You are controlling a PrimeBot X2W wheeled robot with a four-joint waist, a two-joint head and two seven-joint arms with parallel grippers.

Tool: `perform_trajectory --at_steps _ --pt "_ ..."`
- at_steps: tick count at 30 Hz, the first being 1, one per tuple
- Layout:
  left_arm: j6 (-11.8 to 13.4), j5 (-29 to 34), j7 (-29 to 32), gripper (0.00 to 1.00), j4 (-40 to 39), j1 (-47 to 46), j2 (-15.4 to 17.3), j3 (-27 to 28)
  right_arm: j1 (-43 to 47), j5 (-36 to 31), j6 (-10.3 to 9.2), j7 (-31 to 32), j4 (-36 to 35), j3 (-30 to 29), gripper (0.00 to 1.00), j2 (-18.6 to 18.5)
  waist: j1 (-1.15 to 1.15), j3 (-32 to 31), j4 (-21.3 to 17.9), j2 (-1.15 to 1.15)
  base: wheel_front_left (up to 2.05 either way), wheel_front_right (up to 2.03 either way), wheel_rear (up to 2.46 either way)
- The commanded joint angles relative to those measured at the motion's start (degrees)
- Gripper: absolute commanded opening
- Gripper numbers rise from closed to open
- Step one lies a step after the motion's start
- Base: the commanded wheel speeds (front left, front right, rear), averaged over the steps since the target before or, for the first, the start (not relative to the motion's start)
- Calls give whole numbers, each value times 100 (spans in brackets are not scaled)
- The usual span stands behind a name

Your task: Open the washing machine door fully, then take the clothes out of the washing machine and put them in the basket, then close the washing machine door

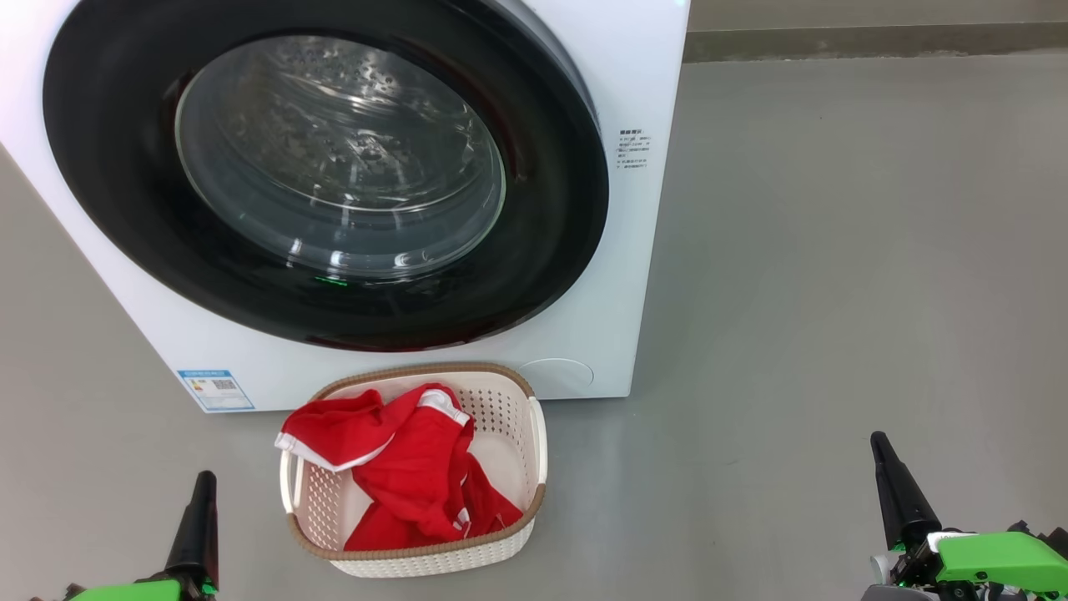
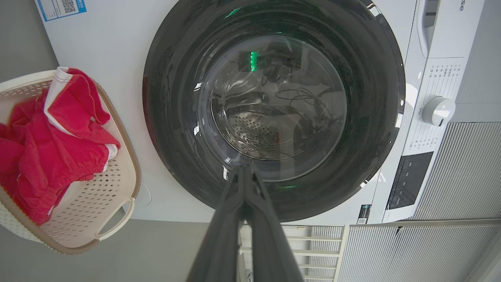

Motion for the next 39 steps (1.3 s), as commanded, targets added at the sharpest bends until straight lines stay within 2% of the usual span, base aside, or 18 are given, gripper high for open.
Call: perform_trajectory --at_steps 1,39 --pt "-18 13 34 0 -153 -218 84 203 -237 28 -5 10 -174 129 0 -19 0 0 0 0 0 0 0" --pt "-18 19 40 0 -152 -219 78 211 -237 30 -5 8 -174 131 0 -19 0 0 0 0 0 0 0"
